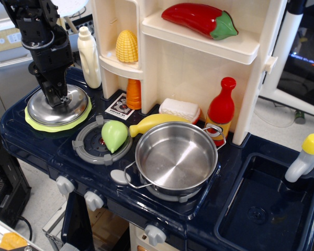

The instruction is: Put lid on pot or pan

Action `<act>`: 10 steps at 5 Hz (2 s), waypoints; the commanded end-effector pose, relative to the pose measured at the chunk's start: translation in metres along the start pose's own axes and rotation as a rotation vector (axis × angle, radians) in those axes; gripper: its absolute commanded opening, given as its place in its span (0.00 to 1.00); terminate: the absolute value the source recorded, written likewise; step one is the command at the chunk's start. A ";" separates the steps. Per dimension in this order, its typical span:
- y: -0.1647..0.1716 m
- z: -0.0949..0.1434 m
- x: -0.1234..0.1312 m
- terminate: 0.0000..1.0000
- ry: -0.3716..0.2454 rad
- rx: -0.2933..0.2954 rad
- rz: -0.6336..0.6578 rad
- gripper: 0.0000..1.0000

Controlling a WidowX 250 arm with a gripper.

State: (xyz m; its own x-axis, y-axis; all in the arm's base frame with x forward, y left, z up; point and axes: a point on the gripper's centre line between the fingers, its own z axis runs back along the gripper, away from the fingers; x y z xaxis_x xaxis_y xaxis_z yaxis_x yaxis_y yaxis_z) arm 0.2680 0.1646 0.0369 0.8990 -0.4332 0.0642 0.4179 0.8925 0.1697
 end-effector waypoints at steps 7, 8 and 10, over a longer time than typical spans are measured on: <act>-0.177 0.091 0.067 0.00 -0.121 0.032 0.545 0.00; -0.176 0.083 0.069 0.00 -0.138 0.010 0.535 0.00; -0.186 0.071 0.082 0.00 -0.172 -0.001 0.510 0.00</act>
State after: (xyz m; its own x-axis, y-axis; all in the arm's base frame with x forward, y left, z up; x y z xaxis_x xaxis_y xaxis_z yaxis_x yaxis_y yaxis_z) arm 0.2441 -0.0445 0.0700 0.9600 0.0363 0.2775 -0.0606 0.9950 0.0795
